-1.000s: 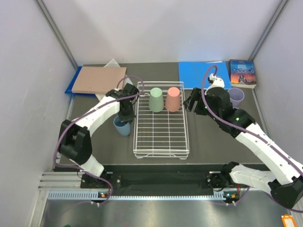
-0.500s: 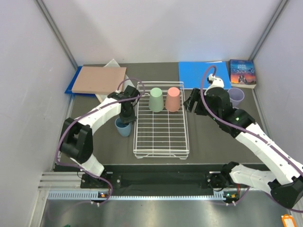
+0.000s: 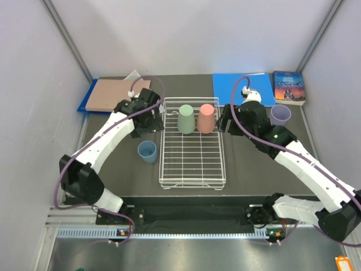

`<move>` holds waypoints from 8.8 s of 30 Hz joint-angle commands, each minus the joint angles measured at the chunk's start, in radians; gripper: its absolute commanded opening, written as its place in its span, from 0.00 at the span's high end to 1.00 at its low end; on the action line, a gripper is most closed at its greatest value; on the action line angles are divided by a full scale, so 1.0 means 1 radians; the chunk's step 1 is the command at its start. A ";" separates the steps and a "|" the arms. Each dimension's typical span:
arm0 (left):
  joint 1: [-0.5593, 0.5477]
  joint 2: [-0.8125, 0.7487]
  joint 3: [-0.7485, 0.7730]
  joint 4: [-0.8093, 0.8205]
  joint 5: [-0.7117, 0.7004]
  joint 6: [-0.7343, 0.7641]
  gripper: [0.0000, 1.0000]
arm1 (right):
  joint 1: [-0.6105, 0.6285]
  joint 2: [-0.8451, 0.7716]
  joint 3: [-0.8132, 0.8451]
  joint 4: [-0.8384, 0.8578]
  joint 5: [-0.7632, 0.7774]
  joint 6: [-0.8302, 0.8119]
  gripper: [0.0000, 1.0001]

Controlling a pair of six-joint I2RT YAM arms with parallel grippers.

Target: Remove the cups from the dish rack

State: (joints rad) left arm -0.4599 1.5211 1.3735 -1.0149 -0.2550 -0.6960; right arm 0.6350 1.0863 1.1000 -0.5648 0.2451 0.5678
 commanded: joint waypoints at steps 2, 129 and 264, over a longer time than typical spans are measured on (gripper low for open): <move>-0.005 -0.102 0.214 -0.114 -0.124 0.021 0.06 | 0.009 0.089 0.129 0.045 0.105 -0.045 0.23; 0.010 -0.559 -0.476 1.297 0.683 -0.508 0.07 | -0.097 0.086 -0.282 1.243 -0.607 0.535 1.00; 0.188 -0.196 -0.320 0.128 -0.179 -0.020 0.65 | -0.017 -0.008 -0.026 0.157 0.023 -0.017 0.35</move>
State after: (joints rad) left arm -0.2783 1.3697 1.0206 -0.8680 -0.4095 -0.7300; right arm 0.6189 1.0908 1.0725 -0.4492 0.2779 0.5503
